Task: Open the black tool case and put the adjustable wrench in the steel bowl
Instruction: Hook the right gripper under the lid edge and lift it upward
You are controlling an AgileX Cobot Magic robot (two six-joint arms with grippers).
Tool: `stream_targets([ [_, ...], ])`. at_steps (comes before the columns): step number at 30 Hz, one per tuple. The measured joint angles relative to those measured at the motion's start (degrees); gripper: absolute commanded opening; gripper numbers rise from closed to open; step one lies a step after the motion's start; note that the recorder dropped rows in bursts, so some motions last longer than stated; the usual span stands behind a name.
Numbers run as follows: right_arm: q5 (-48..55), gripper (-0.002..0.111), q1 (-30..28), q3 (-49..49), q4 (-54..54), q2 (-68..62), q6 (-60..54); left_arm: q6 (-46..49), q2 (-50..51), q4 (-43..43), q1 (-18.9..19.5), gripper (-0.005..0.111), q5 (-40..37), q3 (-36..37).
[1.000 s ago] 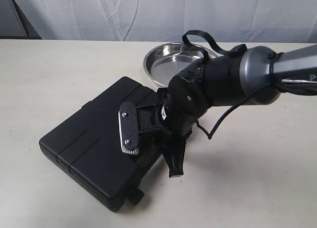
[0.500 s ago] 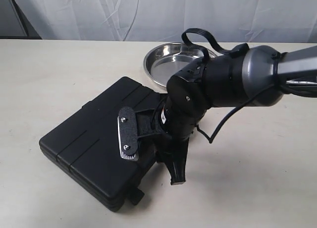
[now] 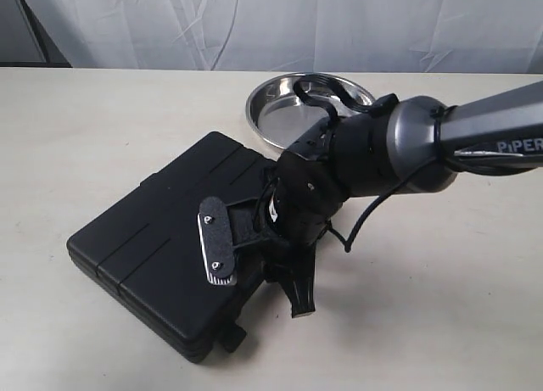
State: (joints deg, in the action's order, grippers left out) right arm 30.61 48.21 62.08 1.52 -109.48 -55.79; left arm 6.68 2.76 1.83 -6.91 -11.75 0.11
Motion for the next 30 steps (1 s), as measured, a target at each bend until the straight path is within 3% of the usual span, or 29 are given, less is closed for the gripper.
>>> stream_targets([
  [1,0.00,0.000,0.00,0.00,0.00,0.00,-0.11,0.00,0.00,0.00,0.00,0.000,0.00,0.00],
  [19,-0.70,0.000,0.00,-0.21,0.00,8.38,-1.62,0.00,0.00,0.00,0.00,0.000,0.00,0.00],
  [30,2.18,0.000,0.55,-0.21,-1.52,13.50,-11.54,0.00,0.00,0.00,0.00,0.000,0.00,0.00],
])
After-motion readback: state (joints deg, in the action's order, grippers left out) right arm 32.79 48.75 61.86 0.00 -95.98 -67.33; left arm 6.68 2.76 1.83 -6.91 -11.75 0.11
